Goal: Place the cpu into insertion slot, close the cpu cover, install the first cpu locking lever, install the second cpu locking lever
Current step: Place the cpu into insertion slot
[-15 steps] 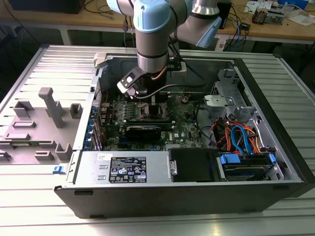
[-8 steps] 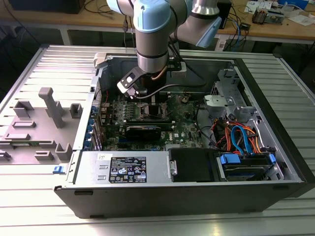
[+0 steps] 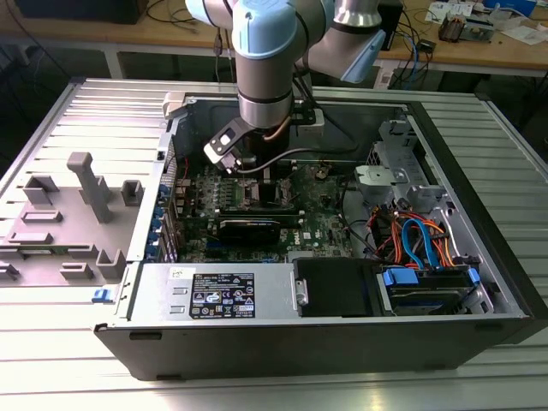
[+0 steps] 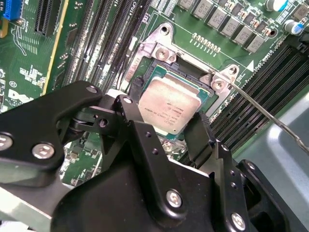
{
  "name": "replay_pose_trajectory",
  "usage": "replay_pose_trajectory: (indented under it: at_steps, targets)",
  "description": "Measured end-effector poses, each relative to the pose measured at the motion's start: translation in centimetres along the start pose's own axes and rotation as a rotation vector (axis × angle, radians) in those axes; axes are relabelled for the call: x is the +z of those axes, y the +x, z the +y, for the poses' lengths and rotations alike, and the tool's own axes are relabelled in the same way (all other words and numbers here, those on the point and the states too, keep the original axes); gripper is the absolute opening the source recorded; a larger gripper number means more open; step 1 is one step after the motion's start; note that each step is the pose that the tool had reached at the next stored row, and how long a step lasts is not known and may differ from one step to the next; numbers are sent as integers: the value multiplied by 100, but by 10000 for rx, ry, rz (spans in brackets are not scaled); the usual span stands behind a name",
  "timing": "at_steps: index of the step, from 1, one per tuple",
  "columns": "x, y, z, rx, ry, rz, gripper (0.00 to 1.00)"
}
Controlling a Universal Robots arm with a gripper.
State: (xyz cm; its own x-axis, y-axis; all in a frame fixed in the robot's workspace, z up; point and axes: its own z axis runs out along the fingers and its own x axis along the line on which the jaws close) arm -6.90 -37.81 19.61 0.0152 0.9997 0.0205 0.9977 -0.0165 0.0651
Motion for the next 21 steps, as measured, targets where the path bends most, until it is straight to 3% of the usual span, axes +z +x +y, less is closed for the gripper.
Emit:
replay_pose_trajectory:
  at_steps: [6, 9, 11, 12, 15, 16, 21]
  targets:
    - [-102, 1, 6, 0, 33, -4, 61]
    - [-199, 3, 13, 2, 95, -5, 60]
    - [-265, 5, 19, 2, 161, -6, 47]
    - [-300, 5, 22, 3, 205, -8, 35]
    - [-327, 7, 36, 5, 309, -6, 23]
    - [-329, 6, 40, 3, 343, -7, 11]
    - [-329, 6, 41, 2, 346, -9, 11]
